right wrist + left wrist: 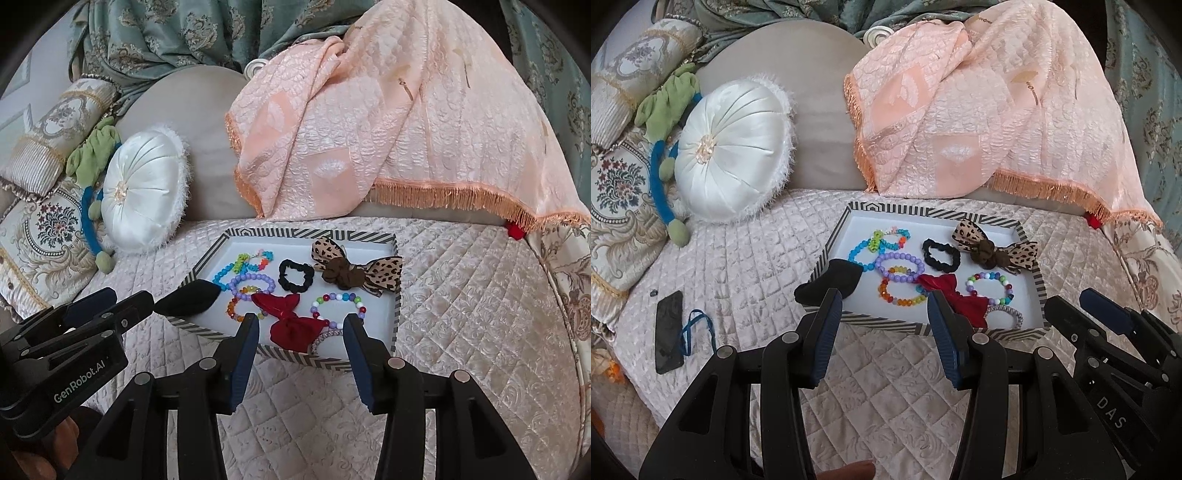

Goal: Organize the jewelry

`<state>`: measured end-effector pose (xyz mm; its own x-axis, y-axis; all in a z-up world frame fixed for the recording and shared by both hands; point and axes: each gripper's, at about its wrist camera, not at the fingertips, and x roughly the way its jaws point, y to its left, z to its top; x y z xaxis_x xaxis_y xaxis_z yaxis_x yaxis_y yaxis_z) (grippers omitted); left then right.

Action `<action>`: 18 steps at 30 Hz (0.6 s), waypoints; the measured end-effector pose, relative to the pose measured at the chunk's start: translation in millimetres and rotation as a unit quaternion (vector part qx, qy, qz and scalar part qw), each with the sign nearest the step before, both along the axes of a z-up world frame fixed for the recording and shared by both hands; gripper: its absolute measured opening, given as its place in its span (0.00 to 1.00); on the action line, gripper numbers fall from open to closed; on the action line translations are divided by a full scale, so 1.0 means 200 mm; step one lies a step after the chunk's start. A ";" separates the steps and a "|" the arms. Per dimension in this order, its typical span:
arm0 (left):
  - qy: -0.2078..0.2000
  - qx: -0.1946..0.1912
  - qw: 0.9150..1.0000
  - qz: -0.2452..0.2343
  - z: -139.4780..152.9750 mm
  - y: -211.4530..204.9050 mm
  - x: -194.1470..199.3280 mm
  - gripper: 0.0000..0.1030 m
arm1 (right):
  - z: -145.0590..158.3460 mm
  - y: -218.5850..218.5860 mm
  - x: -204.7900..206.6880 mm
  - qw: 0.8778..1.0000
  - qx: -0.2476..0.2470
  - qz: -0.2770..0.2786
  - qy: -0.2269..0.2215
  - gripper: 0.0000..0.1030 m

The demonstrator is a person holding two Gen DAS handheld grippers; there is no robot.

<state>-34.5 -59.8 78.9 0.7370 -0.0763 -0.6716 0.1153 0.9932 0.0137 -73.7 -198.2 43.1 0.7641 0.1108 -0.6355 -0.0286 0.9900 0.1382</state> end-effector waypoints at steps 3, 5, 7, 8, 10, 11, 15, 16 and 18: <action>0.000 0.001 1.000 -0.001 0.00 0.00 0.00 0.46 | 0.00 0.00 -0.01 1.000 -0.001 0.000 0.000 0.45; 0.000 0.003 1.000 -0.001 0.00 -0.01 -0.01 0.46 | 0.00 0.00 -0.01 1.000 -0.001 0.000 0.001 0.45; 0.000 0.005 1.000 -0.001 0.00 0.00 -0.01 0.46 | 0.00 0.01 -0.01 1.000 -0.001 0.001 0.002 0.45; 0.000 0.006 1.000 -0.001 0.00 0.00 -0.01 0.47 | 0.00 0.01 -0.01 1.000 -0.001 0.001 0.003 0.45; 0.001 0.007 1.000 -0.001 0.00 0.00 -0.01 0.46 | 0.00 0.01 -0.01 1.000 0.000 0.002 0.003 0.46; 0.001 0.008 1.000 0.000 0.00 0.00 -0.01 0.46 | 0.00 0.00 -0.01 1.000 -0.001 0.001 0.003 0.46; 0.003 0.008 1.000 0.001 -0.01 0.01 -0.01 0.47 | 0.00 0.00 0.00 1.000 -0.002 0.000 0.004 0.47; 0.003 0.008 1.000 0.001 -0.01 0.01 -0.01 0.46 | 0.00 0.00 0.00 1.000 -0.001 0.000 0.005 0.47; 0.004 0.007 1.000 0.002 -0.01 0.01 -0.01 0.47 | -0.01 0.00 0.00 1.000 -0.001 0.001 0.007 0.47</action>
<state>-36.9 -57.3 76.0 0.7315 -0.0646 -0.6788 0.1119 0.9934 0.0260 -73.7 -197.7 41.2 0.7552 0.1113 -0.6459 -0.0289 0.9902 0.1369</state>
